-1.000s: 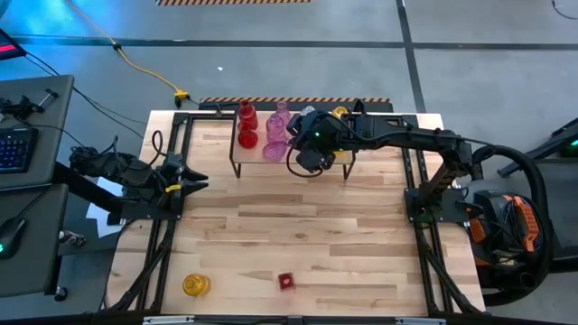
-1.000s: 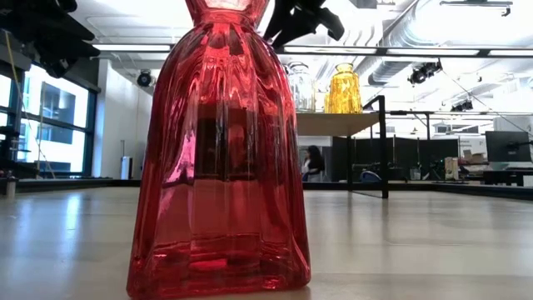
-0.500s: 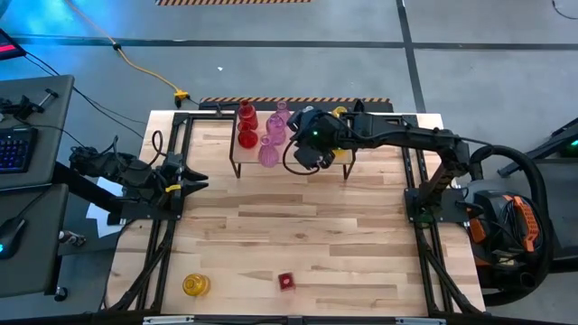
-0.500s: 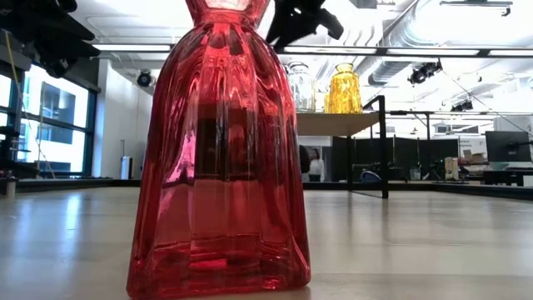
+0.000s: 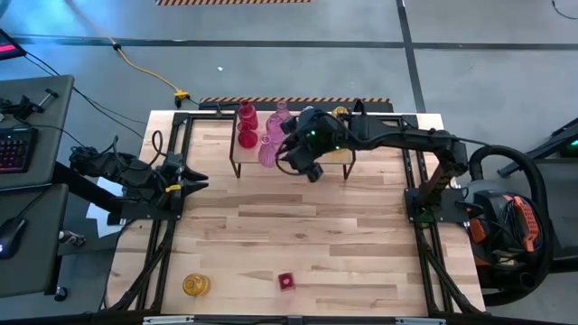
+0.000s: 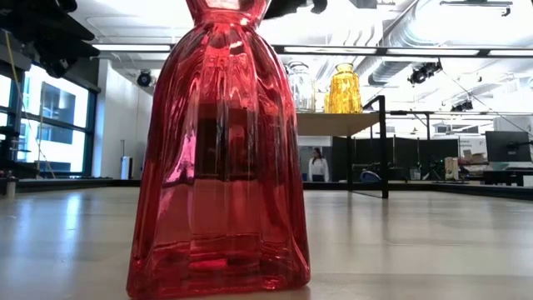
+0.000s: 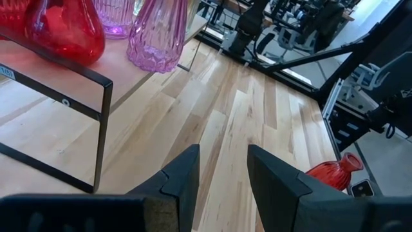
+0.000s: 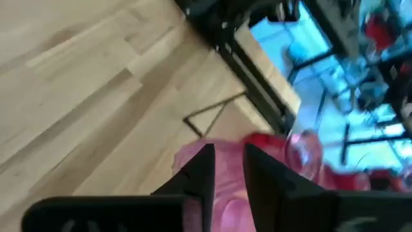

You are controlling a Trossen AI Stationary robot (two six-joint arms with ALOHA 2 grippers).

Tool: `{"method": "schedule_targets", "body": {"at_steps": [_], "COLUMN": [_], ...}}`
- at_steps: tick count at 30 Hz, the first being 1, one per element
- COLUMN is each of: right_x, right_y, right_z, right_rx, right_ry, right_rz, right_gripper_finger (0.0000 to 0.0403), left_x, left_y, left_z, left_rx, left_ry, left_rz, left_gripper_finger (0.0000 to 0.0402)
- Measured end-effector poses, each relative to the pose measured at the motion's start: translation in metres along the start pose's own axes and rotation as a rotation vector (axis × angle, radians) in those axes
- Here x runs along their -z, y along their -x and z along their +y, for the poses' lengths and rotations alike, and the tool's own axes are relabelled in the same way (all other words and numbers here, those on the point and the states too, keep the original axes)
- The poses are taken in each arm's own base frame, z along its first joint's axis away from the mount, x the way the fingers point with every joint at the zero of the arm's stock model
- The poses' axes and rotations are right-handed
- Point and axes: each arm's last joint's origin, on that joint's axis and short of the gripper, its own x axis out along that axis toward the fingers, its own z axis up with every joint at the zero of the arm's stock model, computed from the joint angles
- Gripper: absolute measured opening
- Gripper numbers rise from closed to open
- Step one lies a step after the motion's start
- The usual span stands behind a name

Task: Sort vases onto shelf
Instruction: Put the pink vase on the shelf aligned with the other pink vases

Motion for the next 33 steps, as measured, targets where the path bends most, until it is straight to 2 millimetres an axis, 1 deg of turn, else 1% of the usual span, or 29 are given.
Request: {"method": "schedule_targets", "body": {"at_steps": [1,5,10,14,17,20,26,33], "right_x": [0.001,-0.006,-0.016,-0.023,-0.025,-0.023,-0.019,-0.016], "right_y": [-0.002,-0.017,-0.033,-0.041,-0.045,-0.051,-0.065,-0.079], "right_z": [0.001,0.008,0.008,0.012,0.013,0.014,0.016,0.016], "right_rx": [-0.007,-0.026,0.055,0.093,0.121,0.137,0.182,0.250], "right_ry": [-0.019,-0.095,-0.188,-0.268,-0.322,-0.390,-0.572,-0.695], "right_rz": [0.010,-0.012,-0.026,-0.034,-0.031,-0.001,0.030,0.042], "right_gripper_finger": [0.0057,0.0039,0.0032,0.0030,0.0017,0.0003,0.0001,0.0000], "left_x": [0.000,0.000,0.000,0.000,0.000,0.000,0.000,0.000], "left_y": [0.000,0.000,0.000,0.000,0.000,0.000,0.000,0.000], "left_z": [0.000,0.000,0.000,0.000,0.000,0.000,0.000,0.000], "left_rx": [0.001,0.001,0.000,0.000,0.000,0.000,0.001,0.000], "left_ry": [0.000,0.001,0.000,0.000,0.000,0.001,0.000,0.000], "left_rz": [0.000,-0.001,0.000,0.000,-0.001,-0.001,-0.001,0.000], "left_gripper_finger": [0.0120,0.0120,0.0120,0.0120,0.0120,0.0120,0.0120,0.0120]}}
